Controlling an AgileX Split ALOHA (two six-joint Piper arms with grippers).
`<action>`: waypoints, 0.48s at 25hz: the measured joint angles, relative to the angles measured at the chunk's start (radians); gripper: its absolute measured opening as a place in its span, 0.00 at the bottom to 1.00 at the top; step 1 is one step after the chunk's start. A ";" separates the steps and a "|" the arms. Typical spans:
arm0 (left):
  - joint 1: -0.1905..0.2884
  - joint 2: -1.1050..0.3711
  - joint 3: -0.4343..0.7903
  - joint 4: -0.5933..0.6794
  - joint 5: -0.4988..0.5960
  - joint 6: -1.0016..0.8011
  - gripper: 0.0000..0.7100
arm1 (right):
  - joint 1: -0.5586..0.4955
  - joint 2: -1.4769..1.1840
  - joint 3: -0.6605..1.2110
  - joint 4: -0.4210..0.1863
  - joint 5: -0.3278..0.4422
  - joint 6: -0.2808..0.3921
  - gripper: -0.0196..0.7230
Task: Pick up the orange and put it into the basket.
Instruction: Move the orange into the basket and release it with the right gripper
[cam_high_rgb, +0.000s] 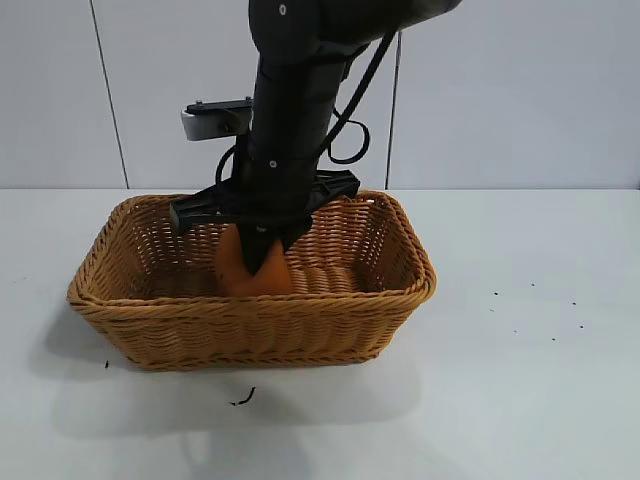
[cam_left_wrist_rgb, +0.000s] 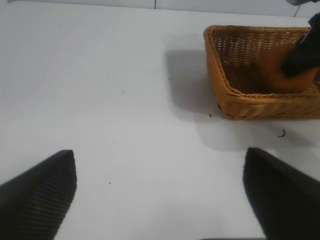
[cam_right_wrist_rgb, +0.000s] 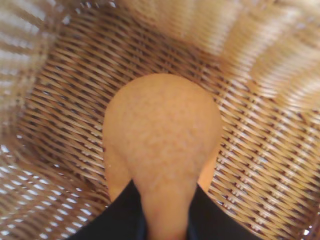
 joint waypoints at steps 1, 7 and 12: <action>0.000 0.000 0.000 0.000 0.000 0.000 0.92 | 0.000 0.000 0.000 0.006 0.000 0.000 0.25; 0.000 0.000 0.000 0.000 0.000 0.000 0.92 | 0.000 -0.004 0.000 0.000 0.034 0.000 0.88; 0.000 0.000 0.000 0.000 0.000 0.000 0.92 | 0.000 -0.038 -0.023 0.000 0.112 0.000 0.95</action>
